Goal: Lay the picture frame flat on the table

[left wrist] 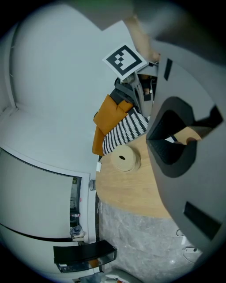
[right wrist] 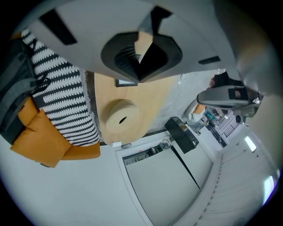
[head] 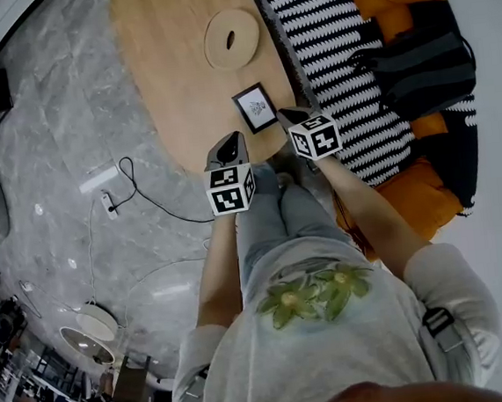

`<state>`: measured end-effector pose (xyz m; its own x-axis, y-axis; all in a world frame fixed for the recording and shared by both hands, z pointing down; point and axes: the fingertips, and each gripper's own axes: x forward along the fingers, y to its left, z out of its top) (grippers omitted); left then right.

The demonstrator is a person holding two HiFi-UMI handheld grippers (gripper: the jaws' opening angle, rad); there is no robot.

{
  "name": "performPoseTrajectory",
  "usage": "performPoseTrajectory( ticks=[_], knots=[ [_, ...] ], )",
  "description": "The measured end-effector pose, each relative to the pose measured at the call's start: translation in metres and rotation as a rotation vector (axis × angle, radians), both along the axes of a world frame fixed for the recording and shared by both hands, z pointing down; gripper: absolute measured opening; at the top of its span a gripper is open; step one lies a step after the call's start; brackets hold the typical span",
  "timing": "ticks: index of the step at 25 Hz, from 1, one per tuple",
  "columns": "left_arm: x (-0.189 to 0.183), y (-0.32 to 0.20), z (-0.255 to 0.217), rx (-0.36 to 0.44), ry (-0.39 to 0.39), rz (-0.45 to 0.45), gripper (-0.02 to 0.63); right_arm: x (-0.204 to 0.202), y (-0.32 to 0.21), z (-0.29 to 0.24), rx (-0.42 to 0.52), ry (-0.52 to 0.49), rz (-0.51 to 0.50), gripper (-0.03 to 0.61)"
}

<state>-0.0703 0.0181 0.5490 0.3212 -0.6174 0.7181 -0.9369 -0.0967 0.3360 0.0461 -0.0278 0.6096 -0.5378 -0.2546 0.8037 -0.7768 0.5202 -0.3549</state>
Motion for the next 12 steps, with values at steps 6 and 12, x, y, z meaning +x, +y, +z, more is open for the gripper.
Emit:
performPoseTrajectory(
  ticks=[6, 12],
  knots=[
    [0.002, 0.003, -0.009, 0.005, -0.001, 0.002, 0.015, 0.005, 0.002, -0.010, 0.003, 0.015, 0.005, 0.005],
    [-0.001, 0.005, -0.021, 0.012, -0.003, 0.001, 0.015, 0.010, 0.010, -0.018, -0.008, 0.035, 0.008, 0.005]
  ],
)
